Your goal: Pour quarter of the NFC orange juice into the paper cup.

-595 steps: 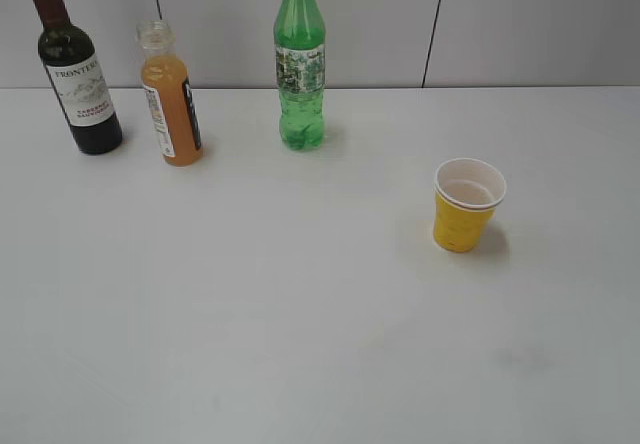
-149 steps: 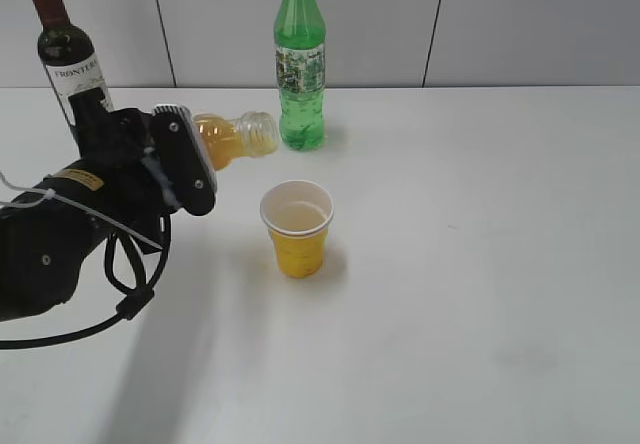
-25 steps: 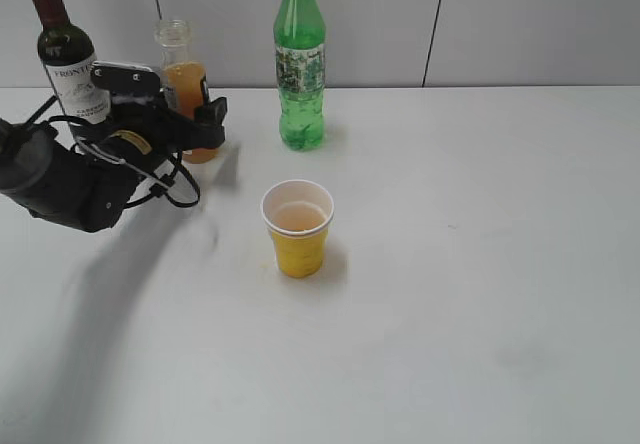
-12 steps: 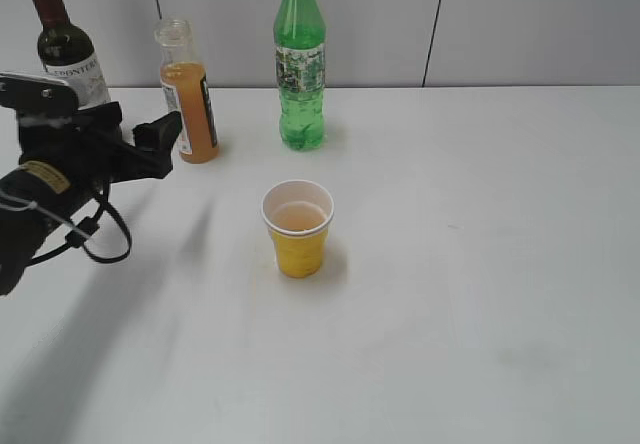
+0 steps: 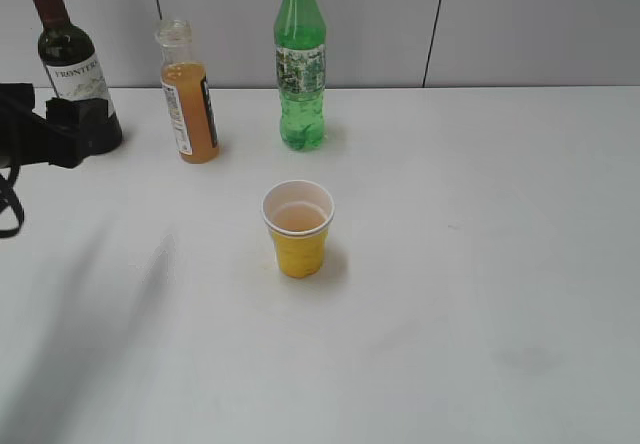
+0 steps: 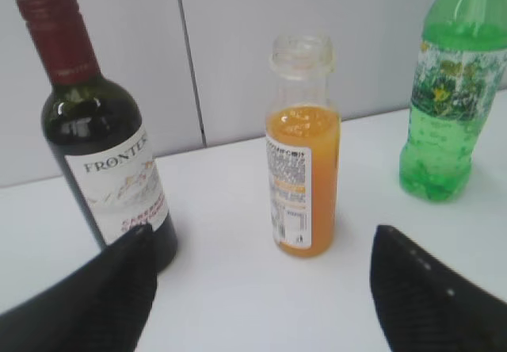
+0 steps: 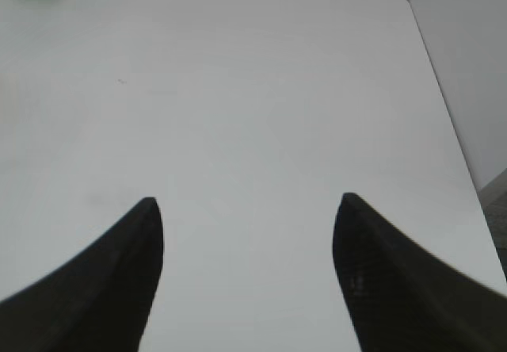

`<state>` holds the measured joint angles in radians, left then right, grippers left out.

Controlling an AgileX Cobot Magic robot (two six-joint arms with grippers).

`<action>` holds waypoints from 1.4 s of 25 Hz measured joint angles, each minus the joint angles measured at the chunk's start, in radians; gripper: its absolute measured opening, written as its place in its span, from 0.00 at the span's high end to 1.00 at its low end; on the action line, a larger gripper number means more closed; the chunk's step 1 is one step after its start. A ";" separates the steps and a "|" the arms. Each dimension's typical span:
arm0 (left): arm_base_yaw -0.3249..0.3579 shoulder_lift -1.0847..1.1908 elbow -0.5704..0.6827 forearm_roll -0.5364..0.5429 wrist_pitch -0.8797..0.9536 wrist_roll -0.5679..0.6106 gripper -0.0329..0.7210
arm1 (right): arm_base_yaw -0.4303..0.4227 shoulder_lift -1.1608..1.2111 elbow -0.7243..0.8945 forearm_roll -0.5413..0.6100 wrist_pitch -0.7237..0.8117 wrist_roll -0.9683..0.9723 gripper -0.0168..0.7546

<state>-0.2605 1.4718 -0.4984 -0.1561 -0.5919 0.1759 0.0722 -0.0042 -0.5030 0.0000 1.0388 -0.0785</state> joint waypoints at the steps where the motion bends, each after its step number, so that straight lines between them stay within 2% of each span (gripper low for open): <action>1: 0.014 -0.032 -0.027 0.000 0.100 0.008 0.15 | 0.000 0.000 0.000 0.000 0.000 0.000 0.28; 7: 0.159 -0.090 -0.326 0.031 0.894 0.018 0.16 | 0.000 0.000 0.000 0.000 0.000 0.000 0.28; 11: 0.221 -0.087 -0.526 0.058 1.302 0.018 0.18 | 0.000 0.000 0.000 0.000 0.000 0.000 0.28; 13: 0.228 -0.087 -0.583 0.061 1.469 0.018 0.18 | 0.000 0.000 0.000 0.000 0.000 0.000 0.28; 17: 0.228 -0.116 -0.588 0.057 1.745 0.018 0.18 | 0.000 0.000 0.000 0.000 0.000 0.000 0.28; 23: 0.228 -0.362 -0.454 0.057 1.794 0.018 0.19 | 0.000 0.000 0.000 0.007 0.000 0.000 0.28; 31: 0.228 -0.783 -0.152 0.050 1.687 0.018 0.19 | 0.000 0.000 0.000 0.007 0.000 0.000 0.28; 35: 0.228 -0.960 -0.051 0.043 1.675 0.018 0.19 | 0.000 0.000 0.000 0.007 0.000 0.000 0.28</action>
<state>-0.0322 0.5123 -0.5497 -0.1134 1.0833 0.1934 0.0722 -0.0042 -0.5030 0.0074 1.0388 -0.0785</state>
